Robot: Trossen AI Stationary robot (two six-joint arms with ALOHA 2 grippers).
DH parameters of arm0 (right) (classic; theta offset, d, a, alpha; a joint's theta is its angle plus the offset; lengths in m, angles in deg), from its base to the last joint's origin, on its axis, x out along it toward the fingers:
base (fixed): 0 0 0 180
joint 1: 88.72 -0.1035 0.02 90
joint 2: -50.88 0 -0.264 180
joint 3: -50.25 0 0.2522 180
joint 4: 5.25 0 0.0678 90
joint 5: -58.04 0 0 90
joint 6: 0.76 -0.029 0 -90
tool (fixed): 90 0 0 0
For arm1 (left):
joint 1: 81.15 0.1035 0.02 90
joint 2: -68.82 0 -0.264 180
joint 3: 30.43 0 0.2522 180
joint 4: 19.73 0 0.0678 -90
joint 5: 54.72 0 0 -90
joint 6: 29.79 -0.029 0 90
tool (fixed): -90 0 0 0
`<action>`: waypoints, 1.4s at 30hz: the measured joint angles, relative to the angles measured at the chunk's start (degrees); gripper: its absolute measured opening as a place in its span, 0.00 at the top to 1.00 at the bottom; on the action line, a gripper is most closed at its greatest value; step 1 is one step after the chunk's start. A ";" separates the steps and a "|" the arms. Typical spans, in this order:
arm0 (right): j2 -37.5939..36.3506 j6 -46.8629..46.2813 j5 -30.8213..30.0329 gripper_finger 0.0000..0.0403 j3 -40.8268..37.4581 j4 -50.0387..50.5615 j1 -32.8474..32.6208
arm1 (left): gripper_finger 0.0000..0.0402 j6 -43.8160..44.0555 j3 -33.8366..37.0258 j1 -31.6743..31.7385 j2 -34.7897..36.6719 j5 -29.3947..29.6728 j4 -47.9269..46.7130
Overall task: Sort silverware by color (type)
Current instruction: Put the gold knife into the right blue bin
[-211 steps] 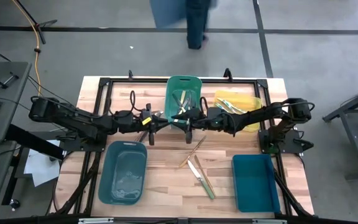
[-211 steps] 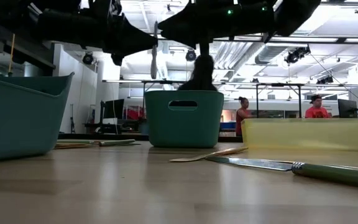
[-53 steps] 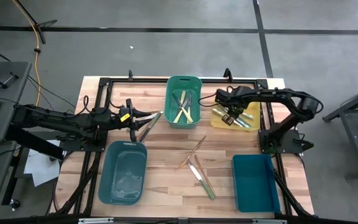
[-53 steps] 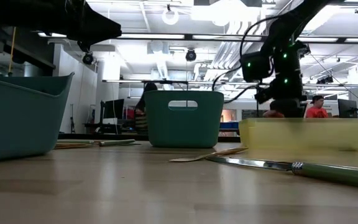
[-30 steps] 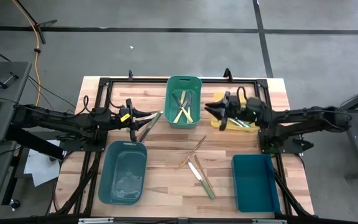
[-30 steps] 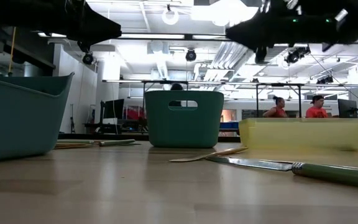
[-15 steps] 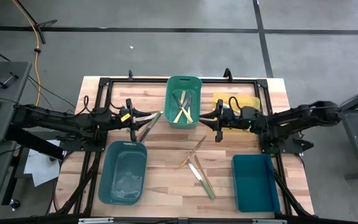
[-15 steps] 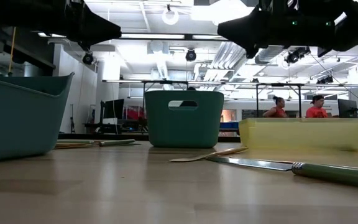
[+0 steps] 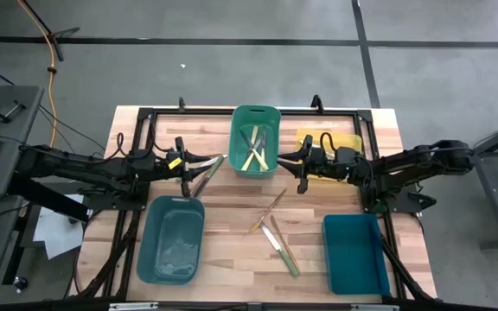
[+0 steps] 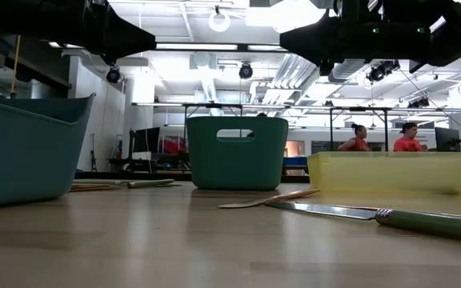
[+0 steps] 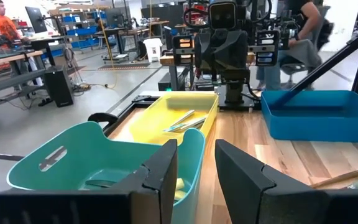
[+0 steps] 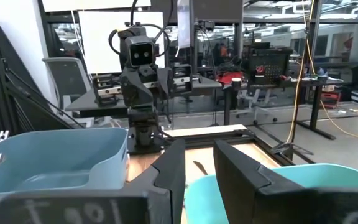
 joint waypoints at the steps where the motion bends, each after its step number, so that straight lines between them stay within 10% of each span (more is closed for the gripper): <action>1: 0.00 -0.36 0.00 0.80 0.00 0.00 0.00 | 0.74 0.01 0.00 0.00 0.00 0.01 0.00; 11: 0.00 -2.82 0.20 0.80 0.02 0.01 0.00 | 0.74 2.41 -0.02 -0.02 -0.30 1.59 -0.77; 19: 0.00 -2.82 0.20 0.80 0.04 0.01 0.00 | 0.74 12.57 -2.65 5.21 -9.43 18.40 -15.52; 25: 0.00 -2.84 0.19 0.80 0.04 0.01 0.00 | 0.74 20.99 -6.84 15.82 -20.68 14.52 -25.59; 42: 0.00 -4.96 0.18 0.80 0.07 1.19 0.00 | 0.74 18.09 -6.88 28.32 -38.86 -4.06 -15.66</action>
